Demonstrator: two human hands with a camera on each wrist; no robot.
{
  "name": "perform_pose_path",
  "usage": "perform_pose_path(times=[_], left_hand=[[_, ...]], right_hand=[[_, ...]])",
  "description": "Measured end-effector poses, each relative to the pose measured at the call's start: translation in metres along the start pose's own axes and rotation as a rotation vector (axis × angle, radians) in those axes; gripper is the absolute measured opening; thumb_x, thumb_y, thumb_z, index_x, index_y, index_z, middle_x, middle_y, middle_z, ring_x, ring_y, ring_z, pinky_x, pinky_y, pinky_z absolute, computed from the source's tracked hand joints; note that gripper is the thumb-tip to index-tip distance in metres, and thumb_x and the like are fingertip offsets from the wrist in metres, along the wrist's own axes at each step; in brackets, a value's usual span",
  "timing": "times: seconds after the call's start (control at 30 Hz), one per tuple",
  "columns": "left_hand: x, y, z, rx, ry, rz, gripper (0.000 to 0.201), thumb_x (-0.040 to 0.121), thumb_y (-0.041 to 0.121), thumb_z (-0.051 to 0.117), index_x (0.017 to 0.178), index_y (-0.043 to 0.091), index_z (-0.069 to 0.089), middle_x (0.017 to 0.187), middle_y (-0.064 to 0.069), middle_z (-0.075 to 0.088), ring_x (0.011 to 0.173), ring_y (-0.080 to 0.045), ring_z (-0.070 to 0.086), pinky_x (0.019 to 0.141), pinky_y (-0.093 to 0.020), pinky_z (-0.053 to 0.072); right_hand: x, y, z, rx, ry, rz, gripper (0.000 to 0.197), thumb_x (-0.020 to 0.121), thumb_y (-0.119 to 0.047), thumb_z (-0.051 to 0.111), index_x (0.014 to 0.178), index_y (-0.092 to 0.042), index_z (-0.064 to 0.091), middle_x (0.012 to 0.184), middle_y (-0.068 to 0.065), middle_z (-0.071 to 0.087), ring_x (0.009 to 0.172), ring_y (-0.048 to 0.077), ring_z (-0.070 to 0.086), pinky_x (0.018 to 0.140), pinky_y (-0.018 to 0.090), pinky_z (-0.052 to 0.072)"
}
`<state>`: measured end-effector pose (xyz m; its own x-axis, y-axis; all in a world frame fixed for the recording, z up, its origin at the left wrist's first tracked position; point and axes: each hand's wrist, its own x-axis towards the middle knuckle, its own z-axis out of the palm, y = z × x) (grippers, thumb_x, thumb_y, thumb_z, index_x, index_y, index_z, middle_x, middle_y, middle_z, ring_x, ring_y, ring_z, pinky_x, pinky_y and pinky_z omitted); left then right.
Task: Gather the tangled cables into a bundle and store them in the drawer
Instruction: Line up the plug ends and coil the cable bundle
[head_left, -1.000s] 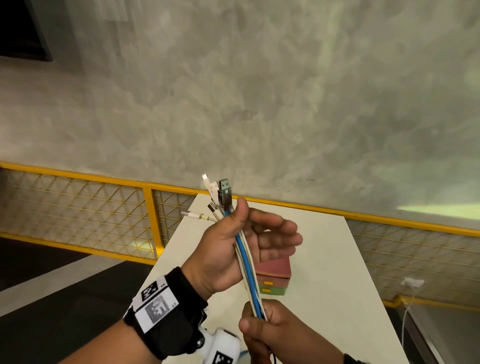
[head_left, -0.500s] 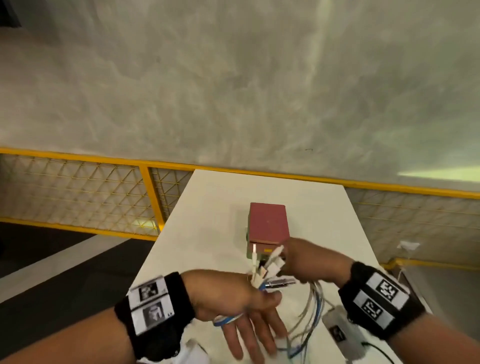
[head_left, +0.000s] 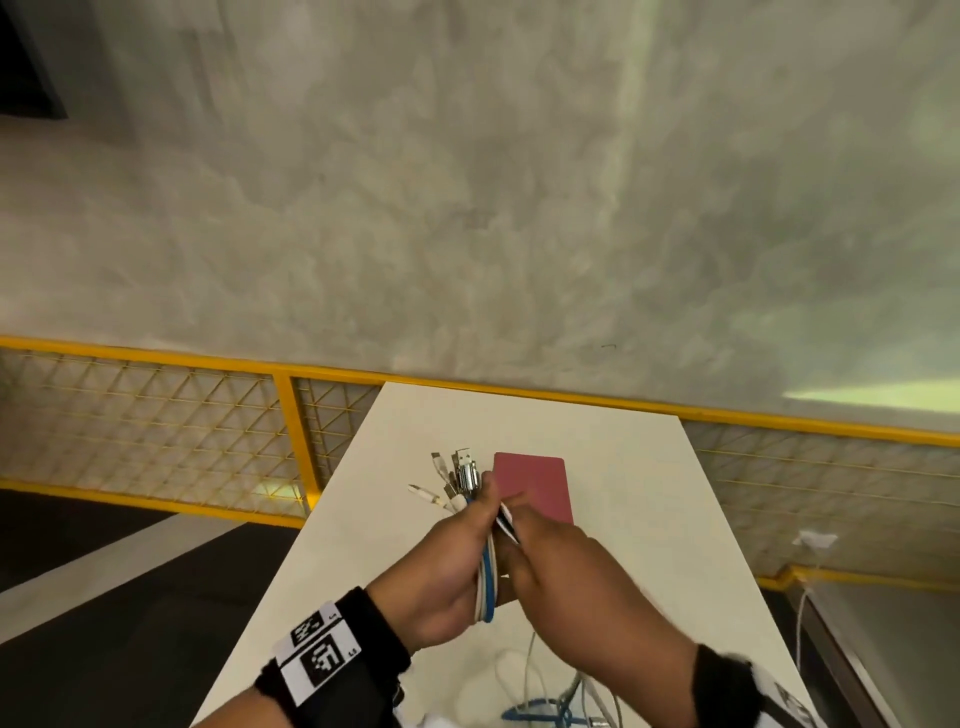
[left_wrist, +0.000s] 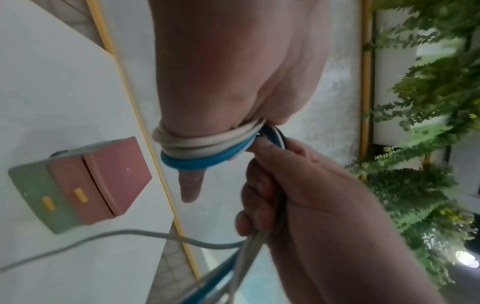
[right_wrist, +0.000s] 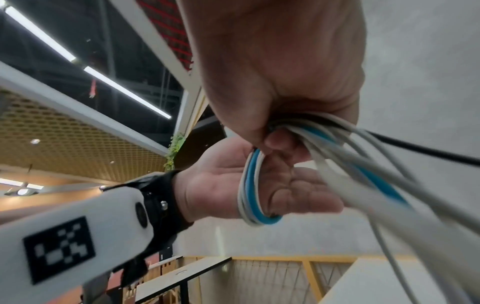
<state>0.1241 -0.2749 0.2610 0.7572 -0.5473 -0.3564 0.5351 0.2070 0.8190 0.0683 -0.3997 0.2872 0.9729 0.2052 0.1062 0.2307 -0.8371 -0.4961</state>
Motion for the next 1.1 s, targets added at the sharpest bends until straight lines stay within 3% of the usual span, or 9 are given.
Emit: perform_pose_path(times=[0.1, 0.2, 0.3, 0.43, 0.57, 0.67, 0.8, 0.93, 1.1], left_hand=[[0.001, -0.004, -0.001, -0.006, -0.086, -0.057, 0.071, 0.083, 0.072, 0.046, 0.131, 0.023, 0.063, 0.133, -0.012, 0.064, 0.125, -0.032, 0.059, 0.11, -0.048, 0.042], [0.0, -0.001, -0.001, -0.045, -0.09, -0.03, 0.062, 0.086, 0.066, 0.052, 0.133, 0.027, 0.06, 0.132, -0.009, 0.066, 0.122, -0.028, 0.062, 0.112, -0.048, 0.04], [0.0, 0.013, 0.004, -0.047, -0.018, 0.115, 0.037, 0.094, 0.041, 0.058, 0.125, 0.023, 0.068, 0.131, -0.004, 0.066, 0.118, -0.02, 0.065, 0.101, -0.039, 0.05], [0.002, 0.031, 0.01, -0.125, 0.039, 0.3, 0.032, 0.099, 0.013, 0.048, 0.122, 0.022, 0.069, 0.132, 0.003, 0.066, 0.121, -0.012, 0.062, 0.089, -0.029, 0.054], [-0.002, 0.044, 0.015, -0.238, 0.034, 0.439, 0.034, 0.099, 0.001, 0.04, 0.119, 0.014, 0.064, 0.127, -0.009, 0.069, 0.118, -0.024, 0.065, 0.105, -0.043, 0.046], [-0.013, 0.062, 0.017, -0.319, -0.085, 0.488, 0.031, 0.099, 0.006, 0.041, 0.117, 0.015, 0.064, 0.107, -0.01, 0.075, 0.093, -0.02, 0.075, 0.085, -0.038, 0.06], [-0.039, 0.062, 0.021, -0.244, -0.318, 0.371, 0.037, 0.092, 0.018, 0.051, 0.124, 0.008, 0.066, 0.081, -0.008, 0.075, 0.056, -0.012, 0.07, 0.057, -0.031, 0.061], [-0.06, 0.042, 0.013, -0.063, -0.718, 0.088, 0.047, 0.098, 0.029, 0.052, 0.13, -0.005, 0.055, 0.079, -0.014, 0.074, 0.045, -0.005, 0.063, 0.048, -0.022, 0.053], [-0.063, 0.004, -0.007, 0.515, -0.649, -0.31, 0.045, 0.096, 0.031, 0.055, 0.123, -0.005, 0.06, 0.1, -0.013, 0.076, 0.05, -0.01, 0.062, 0.051, -0.017, 0.049]], right_hand=[[-0.002, -0.009, 0.0, -0.211, 0.013, -0.019, 0.024, 0.097, -0.018, 0.036, 0.119, -0.018, 0.047, 0.102, 0.003, 0.064, 0.077, 0.021, 0.058, 0.064, 0.033, 0.047], [-0.004, -0.017, 0.003, -0.258, 0.013, -0.038, 0.033, 0.096, -0.016, 0.035, 0.127, -0.014, 0.043, 0.109, 0.004, 0.062, 0.078, 0.021, 0.054, 0.065, 0.035, 0.043], [-0.005, -0.024, 0.007, 0.1, 0.079, -0.036, 0.031, 0.097, -0.019, 0.038, 0.127, -0.025, 0.046, 0.11, -0.001, 0.064, 0.091, 0.015, 0.063, 0.077, 0.034, 0.052], [-0.006, -0.018, 0.009, 0.854, 0.128, 0.138, 0.022, 0.094, -0.008, 0.053, 0.109, -0.024, 0.051, 0.083, 0.004, 0.067, 0.053, 0.017, 0.063, 0.058, 0.031, 0.051], [-0.01, -0.001, 0.016, 1.111, -0.07, 0.226, 0.022, 0.081, -0.004, 0.064, 0.097, -0.007, 0.05, 0.059, 0.008, 0.058, 0.044, 0.024, 0.057, 0.062, 0.038, 0.046], [-0.017, 0.008, 0.029, 1.01, -0.369, 0.184, 0.009, 0.08, -0.007, 0.064, 0.079, -0.015, 0.062, 0.054, 0.0, 0.06, 0.048, 0.017, 0.058, 0.059, 0.032, 0.047], [-0.02, 0.016, 0.044, 0.82, -0.562, 0.175, 0.005, 0.084, -0.015, 0.067, 0.082, -0.019, 0.07, 0.058, 0.002, 0.06, 0.051, 0.013, 0.057, 0.055, 0.023, 0.048], [-0.009, 0.042, 0.045, 0.498, -0.507, 0.142, 0.036, 0.078, -0.042, 0.074, 0.106, -0.019, 0.07, 0.092, 0.009, 0.072, 0.082, 0.032, 0.069, 0.078, 0.042, 0.057], [0.009, 0.045, 0.013, 0.158, -0.483, 0.019, 0.029, 0.074, -0.035, 0.057, 0.088, -0.014, 0.072, 0.091, 0.009, 0.072, 0.081, 0.03, 0.068, 0.071, 0.045, 0.056]])
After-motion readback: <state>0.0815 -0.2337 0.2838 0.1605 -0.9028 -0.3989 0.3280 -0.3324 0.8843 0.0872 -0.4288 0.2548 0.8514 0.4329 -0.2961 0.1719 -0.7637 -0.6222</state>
